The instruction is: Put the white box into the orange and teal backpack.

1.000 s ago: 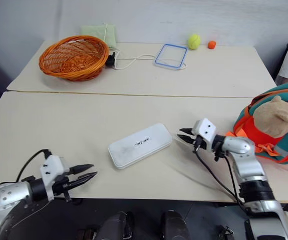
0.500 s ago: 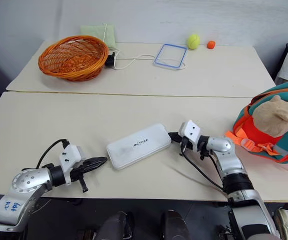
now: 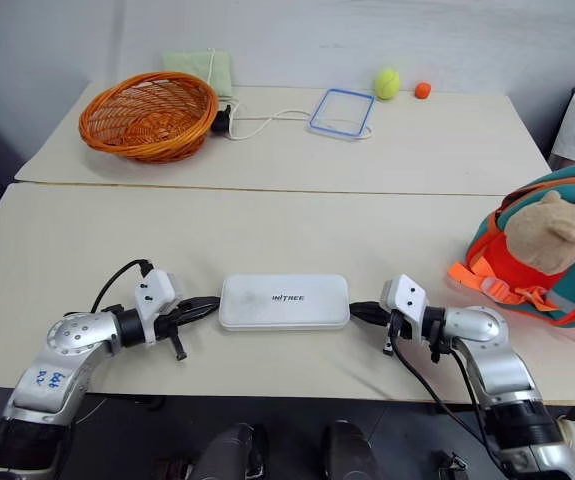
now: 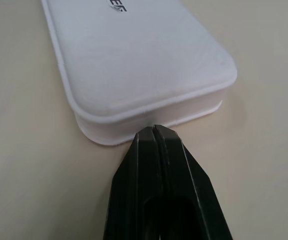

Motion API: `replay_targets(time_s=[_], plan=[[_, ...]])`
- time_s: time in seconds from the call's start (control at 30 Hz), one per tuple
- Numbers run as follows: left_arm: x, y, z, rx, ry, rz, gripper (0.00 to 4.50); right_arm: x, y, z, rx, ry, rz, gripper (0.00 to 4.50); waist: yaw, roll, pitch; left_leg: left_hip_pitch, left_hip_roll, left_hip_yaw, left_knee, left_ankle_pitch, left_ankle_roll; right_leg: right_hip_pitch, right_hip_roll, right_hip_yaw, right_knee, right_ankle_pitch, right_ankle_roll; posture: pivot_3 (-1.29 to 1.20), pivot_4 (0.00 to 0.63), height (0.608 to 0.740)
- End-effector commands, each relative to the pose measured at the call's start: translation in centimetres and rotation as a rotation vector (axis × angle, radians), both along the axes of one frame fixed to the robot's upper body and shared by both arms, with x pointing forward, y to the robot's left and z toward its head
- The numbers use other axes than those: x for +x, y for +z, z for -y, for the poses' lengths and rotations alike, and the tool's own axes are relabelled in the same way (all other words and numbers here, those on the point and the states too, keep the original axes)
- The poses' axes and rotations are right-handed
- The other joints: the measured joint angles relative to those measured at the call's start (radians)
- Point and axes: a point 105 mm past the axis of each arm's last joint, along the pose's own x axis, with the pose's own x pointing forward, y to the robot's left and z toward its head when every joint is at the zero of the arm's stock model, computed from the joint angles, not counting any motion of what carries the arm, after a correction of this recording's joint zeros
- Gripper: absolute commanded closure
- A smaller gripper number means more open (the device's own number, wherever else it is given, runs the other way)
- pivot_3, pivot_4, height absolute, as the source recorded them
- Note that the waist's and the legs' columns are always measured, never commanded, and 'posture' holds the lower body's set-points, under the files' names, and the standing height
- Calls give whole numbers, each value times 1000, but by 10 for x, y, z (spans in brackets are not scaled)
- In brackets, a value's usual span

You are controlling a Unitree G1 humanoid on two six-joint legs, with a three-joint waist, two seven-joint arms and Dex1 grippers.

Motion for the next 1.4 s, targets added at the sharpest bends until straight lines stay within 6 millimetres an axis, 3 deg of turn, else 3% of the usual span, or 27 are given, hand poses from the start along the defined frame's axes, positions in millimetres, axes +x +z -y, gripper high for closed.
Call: replay_targets(time_s=[0.03,0.17,0.2,0.3,0.4,0.47,0.53,0.63,0.83,1.03,1.23,1.4], plan=[[-11,4,-1,-74,-41,-89,4105,0,7,12,-24,-28,38,4500,0,0,0,0,0,0,0,0,0,0,0,0,0,0,0,0,150,740],[-12,-10,-39,-110,207,-386,3088,0,7,19,-41,-45,41,4500,-3,0,0,0,1,0,0,0,0,0,0,0,0,0,0,0,150,740],[-15,-6,-43,-186,232,-467,2779,0,8,22,-44,-50,42,4500,-3,0,0,0,1,-1,0,0,-1,0,0,0,1,0,0,0,150,740],[-13,13,-48,-472,267,-700,1933,0,9,28,-60,-54,41,4500,-2,0,0,1,1,-1,0,1,-1,-1,0,0,3,0,0,0,150,740],[-27,7,-47,-464,250,-1029,1006,1,10,29,-73,-44,43,4500,-1,0,0,1,0,-2,0,1,-2,0,1,0,4,0,0,0,150,740],[-25,11,-44,-495,222,-1122,337,2,12,30,-77,-39,47,4500,-2,0,0,1,0,-1,0,2,-2,0,1,0,4,0,0,0,150,740],[-12,16,-37,-518,214,-1127,65,5,13,29,-79,-31,53,4500,-1,0,-1,2,-1,-1,1,2,-2,0,0,1,4,0,0,0,150,740],[1,18,-21,-521,181,-1164,65,10,14,24,-77,-6,62,4500,4,0,-1,1,-1,-1,3,2,-2,0,0,1,4,0,0,0,150,740],[1,8,5,-422,128,-1227,65,15,13,5,-54,54,56,4500,7,0,-1,0,-1,-2,10,0,-1,1,0,1,6,0,0,0,150,740],[12,7,36,-449,69,-1239,65,15,12,-14,-16,96,34,4500,26,0,-1,0,-2,-1,12,0,-1,2,0,1,6,0,0,0,150,740],[16,14,59,-507,-13,-1257,65,16,9,-20,-23,118,32,4500,29,0,-1,-1,-3,-2,13,-1,0,2,-1,0,6,0,0,0,150,740],[9,32,71,-568,-153,-1244,1278,17,11,-15,-38,112,39,4500,22,0,0,-1,-1,-2,12,-1,-1,2,1,0,6,0,1,0,150,740]])
